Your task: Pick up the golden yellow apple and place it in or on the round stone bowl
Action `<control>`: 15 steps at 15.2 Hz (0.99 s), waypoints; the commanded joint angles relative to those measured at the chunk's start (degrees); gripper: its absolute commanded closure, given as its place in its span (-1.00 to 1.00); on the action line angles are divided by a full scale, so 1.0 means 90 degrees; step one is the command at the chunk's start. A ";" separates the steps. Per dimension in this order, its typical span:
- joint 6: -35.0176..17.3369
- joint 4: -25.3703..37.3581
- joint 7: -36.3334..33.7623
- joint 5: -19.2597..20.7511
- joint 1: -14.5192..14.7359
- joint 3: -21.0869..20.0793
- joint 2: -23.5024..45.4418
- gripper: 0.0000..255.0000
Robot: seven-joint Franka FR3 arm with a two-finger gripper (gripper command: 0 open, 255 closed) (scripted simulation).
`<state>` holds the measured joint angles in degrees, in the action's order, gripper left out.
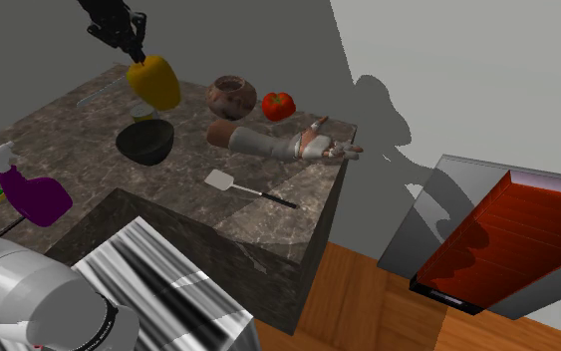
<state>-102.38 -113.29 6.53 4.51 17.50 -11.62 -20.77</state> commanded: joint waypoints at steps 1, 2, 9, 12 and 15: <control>0.0076 0.0115 -0.0321 -0.0015 0.0093 -0.0229 0.0071 1.00; 0.0141 0.0219 -0.0476 -0.0017 0.0137 -0.0345 0.0127 1.00; 0.0300 0.0619 -0.1257 0.0022 0.0351 -0.0910 0.0464 1.00; 0.0044 0.0314 -0.1281 0.0010 0.0361 -0.0909 0.0414 1.00; -0.0210 0.0023 -0.1309 0.0003 0.0369 -0.0912 0.0377 1.00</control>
<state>-103.41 -111.94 -5.19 4.64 20.77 -19.85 -17.02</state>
